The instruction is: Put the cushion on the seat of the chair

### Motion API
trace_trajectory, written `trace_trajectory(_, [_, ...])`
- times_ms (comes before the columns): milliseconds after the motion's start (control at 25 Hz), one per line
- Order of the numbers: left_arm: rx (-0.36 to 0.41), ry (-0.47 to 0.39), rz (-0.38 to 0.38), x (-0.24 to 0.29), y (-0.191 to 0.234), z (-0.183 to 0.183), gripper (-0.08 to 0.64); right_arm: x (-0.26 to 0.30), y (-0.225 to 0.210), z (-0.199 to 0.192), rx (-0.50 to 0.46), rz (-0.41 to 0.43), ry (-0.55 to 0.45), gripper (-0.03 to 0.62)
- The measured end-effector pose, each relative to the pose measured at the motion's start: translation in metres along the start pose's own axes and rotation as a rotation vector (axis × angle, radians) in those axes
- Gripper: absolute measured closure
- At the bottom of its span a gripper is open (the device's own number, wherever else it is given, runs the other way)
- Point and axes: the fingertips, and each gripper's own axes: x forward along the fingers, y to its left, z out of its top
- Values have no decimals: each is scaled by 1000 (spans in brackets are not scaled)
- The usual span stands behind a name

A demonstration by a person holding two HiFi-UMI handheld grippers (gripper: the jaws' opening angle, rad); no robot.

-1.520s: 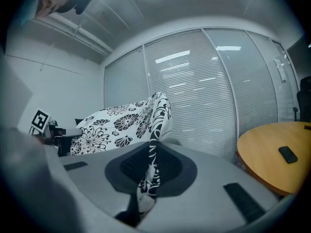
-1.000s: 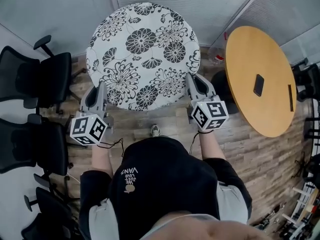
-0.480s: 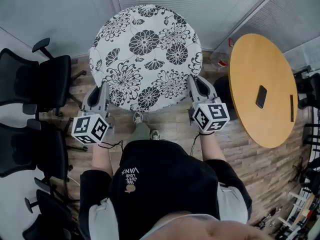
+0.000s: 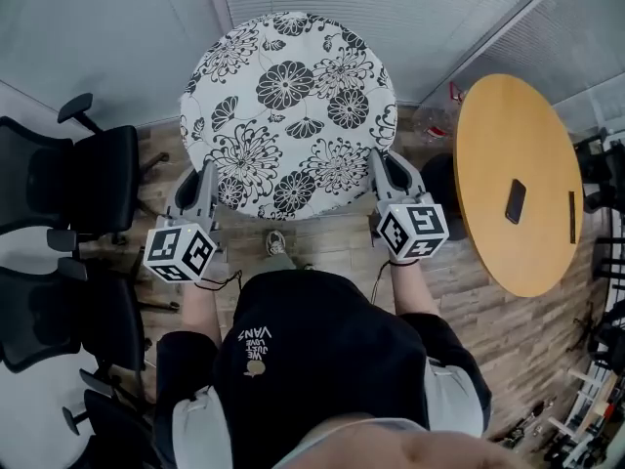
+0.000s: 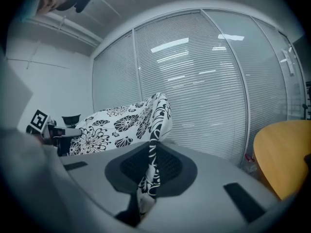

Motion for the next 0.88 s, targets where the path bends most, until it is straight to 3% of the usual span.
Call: trace_trajectory(880, [-9, 6, -67, -3, 2, 8, 517, -14, 14, 4, 3, -65, -5, 558])
